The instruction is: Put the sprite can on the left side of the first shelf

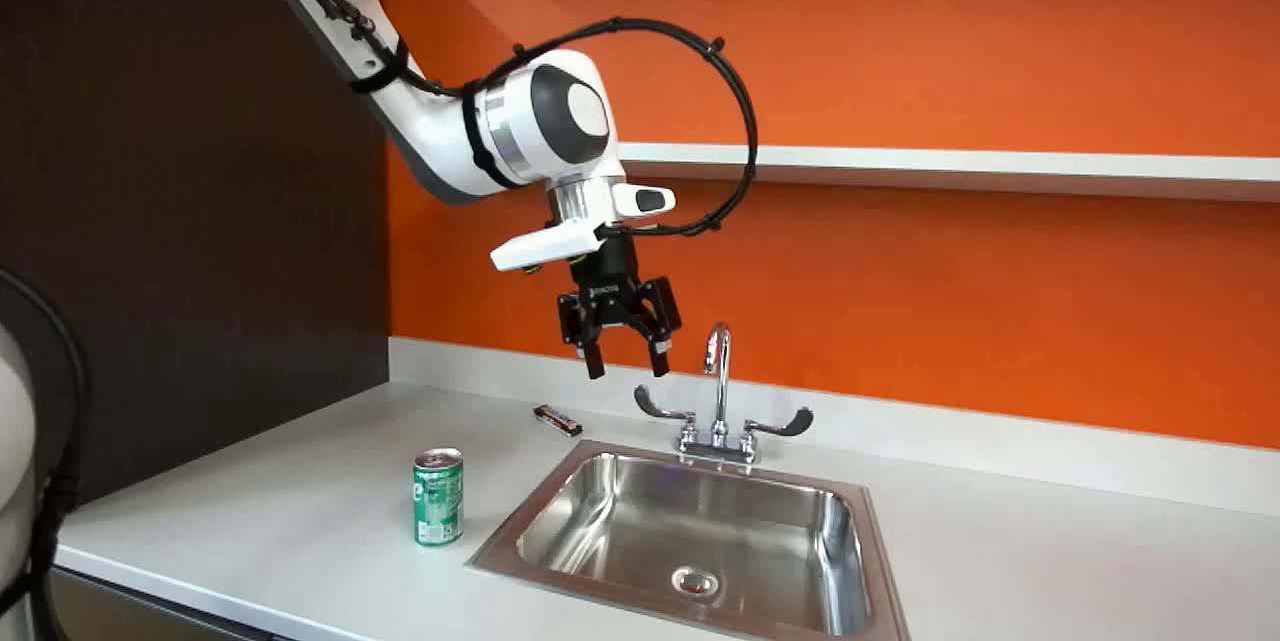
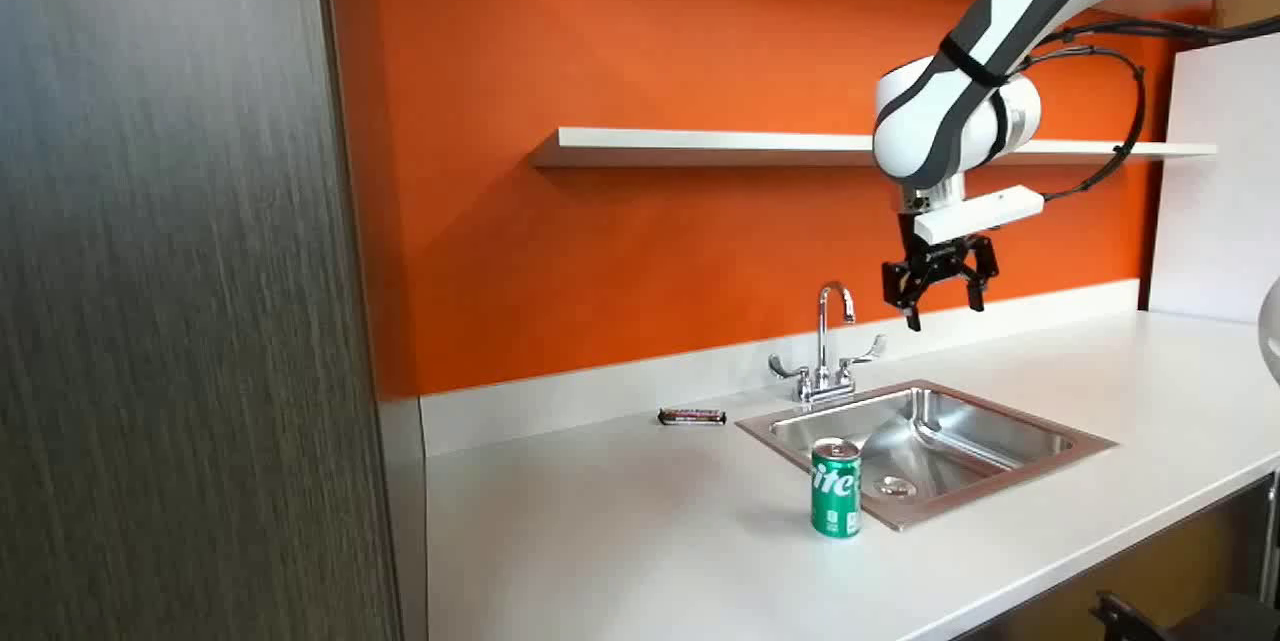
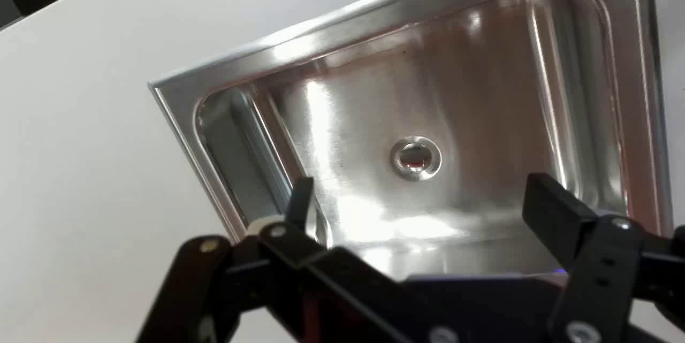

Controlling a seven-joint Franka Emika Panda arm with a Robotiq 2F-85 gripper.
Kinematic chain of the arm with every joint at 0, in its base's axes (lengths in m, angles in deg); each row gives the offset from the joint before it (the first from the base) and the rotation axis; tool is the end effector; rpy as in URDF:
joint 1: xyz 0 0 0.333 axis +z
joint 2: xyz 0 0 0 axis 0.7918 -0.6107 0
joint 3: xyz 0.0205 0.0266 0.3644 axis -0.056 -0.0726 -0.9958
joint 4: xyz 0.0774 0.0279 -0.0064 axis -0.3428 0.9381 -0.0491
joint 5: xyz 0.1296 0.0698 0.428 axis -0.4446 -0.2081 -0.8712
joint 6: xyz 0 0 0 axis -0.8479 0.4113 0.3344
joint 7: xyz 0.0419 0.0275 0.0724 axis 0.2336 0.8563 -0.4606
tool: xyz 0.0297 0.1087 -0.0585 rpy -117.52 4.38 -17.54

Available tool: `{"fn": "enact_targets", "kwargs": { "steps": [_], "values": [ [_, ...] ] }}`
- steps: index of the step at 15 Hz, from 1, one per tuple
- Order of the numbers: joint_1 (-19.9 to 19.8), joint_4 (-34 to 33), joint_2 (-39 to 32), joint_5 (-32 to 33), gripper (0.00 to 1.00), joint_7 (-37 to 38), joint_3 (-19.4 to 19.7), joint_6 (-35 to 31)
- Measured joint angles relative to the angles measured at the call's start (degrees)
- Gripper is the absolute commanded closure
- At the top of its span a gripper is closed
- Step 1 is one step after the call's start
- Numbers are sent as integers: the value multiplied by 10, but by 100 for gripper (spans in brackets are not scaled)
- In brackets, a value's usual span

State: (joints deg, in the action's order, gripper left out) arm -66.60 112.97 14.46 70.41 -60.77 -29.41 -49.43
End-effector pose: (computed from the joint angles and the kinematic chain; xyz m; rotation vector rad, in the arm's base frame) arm 0.4934 -0.1661 0.3754 2.8343 -0.3731 0.0816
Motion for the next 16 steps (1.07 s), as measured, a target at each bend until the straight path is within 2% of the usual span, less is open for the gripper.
{"fn": "enact_targets", "kwargs": {
  "steps": [7, 16],
  "values": [
    [5, 0, -1, 0, 0, 0, 4, 0],
    [65, 21, 12, -14, 0, -26, 6, -37]
  ]
}}
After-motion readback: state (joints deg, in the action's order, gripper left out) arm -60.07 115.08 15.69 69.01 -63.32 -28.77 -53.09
